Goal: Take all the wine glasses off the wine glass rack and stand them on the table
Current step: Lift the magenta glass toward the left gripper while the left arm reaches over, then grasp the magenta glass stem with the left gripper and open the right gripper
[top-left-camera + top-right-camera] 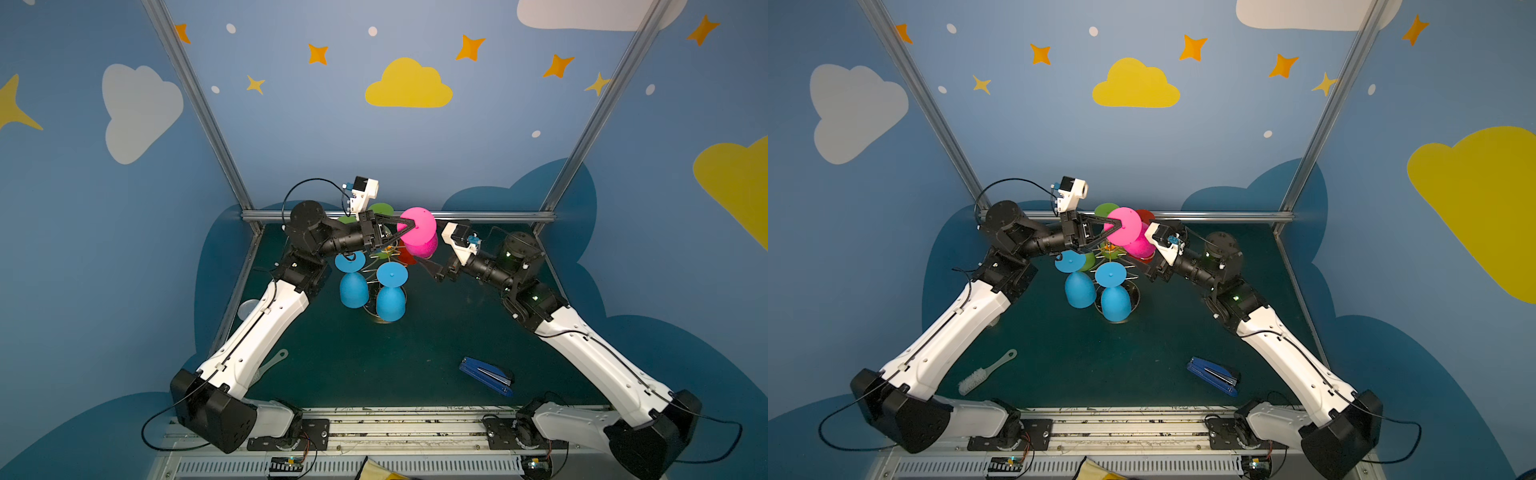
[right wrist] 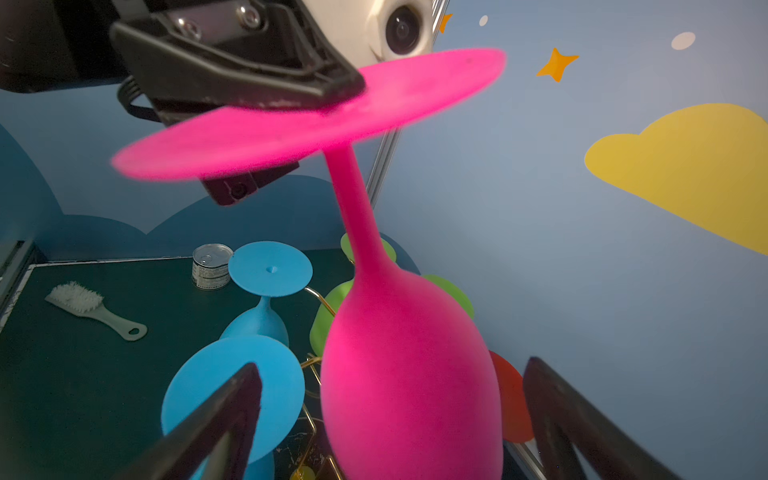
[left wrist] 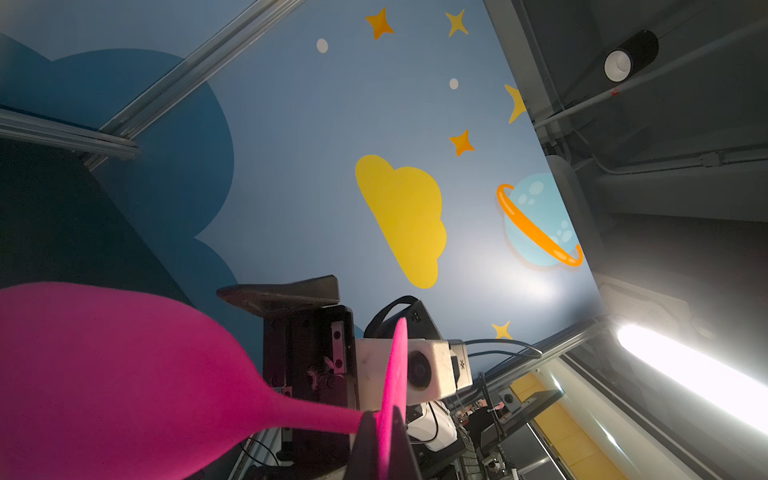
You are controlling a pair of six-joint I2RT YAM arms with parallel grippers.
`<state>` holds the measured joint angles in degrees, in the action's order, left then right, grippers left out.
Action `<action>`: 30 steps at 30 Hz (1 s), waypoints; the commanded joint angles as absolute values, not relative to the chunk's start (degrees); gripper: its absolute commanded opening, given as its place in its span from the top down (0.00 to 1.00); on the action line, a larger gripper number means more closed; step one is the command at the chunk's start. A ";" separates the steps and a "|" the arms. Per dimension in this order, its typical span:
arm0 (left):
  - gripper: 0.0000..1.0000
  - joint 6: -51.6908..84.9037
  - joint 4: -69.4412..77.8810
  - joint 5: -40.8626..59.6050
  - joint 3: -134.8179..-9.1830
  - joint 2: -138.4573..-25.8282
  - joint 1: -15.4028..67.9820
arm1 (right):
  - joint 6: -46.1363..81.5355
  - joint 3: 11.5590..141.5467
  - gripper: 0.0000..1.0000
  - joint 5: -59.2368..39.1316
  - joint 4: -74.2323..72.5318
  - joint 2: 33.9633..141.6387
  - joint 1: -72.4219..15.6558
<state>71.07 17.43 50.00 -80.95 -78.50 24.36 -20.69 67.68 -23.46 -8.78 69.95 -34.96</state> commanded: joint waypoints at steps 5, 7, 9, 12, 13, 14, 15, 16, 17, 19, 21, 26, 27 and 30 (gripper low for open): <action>0.96 73.39 21.13 51.77 -81.91 -76.56 24.26 | -20.43 71.16 0.03 -24.17 -11.43 74.04 -34.68; 0.96 73.44 21.27 51.83 -81.80 -76.44 24.30 | -20.24 71.61 0.04 -23.72 -11.21 74.84 -34.68; 0.96 73.48 21.34 51.90 -81.75 -76.15 24.33 | -19.68 71.53 0.04 -23.62 -11.75 75.22 -34.68; 0.96 73.60 21.54 52.03 -81.39 -76.09 24.27 | -18.83 71.77 0.06 -23.31 -11.70 75.55 -34.81; 0.96 73.88 21.96 52.04 -81.30 -76.10 24.30 | -18.79 71.87 0.07 -23.28 -11.49 75.60 -34.81; 0.96 74.54 22.65 52.11 -81.12 -76.16 24.29 | -18.72 71.99 0.07 -23.46 -11.35 75.82 -34.83; 0.96 75.23 23.64 52.20 -81.04 -76.33 24.36 | -18.68 72.09 0.07 -23.47 -11.04 75.86 -34.90; 0.96 75.54 24.13 52.36 -81.08 -76.43 24.27 | -18.56 72.25 0.09 -23.53 -10.84 75.94 -34.94; 0.96 75.52 24.15 52.52 -81.17 -76.47 24.34 | -18.30 72.40 0.12 -23.59 -10.37 76.10 -34.99; 0.96 74.67 23.31 52.47 -81.30 -76.43 24.20 | -17.97 72.59 0.17 -23.58 -10.06 76.19 -35.07; 0.95 73.46 22.07 52.25 -81.39 -76.39 24.17 | -15.70 72.33 0.27 -23.31 -10.46 75.86 -35.27; 0.86 71.75 20.97 51.96 -81.22 -76.64 23.82 | -13.33 72.27 0.45 -22.33 -8.60 74.82 -35.42; 0.79 71.15 20.58 51.73 -81.08 -76.64 23.63 | -12.85 72.37 0.48 -21.86 -7.63 74.39 -35.55; 0.49 68.42 18.96 50.79 -80.61 -76.36 22.77 | -11.09 73.11 0.53 -19.20 -3.46 72.71 -35.80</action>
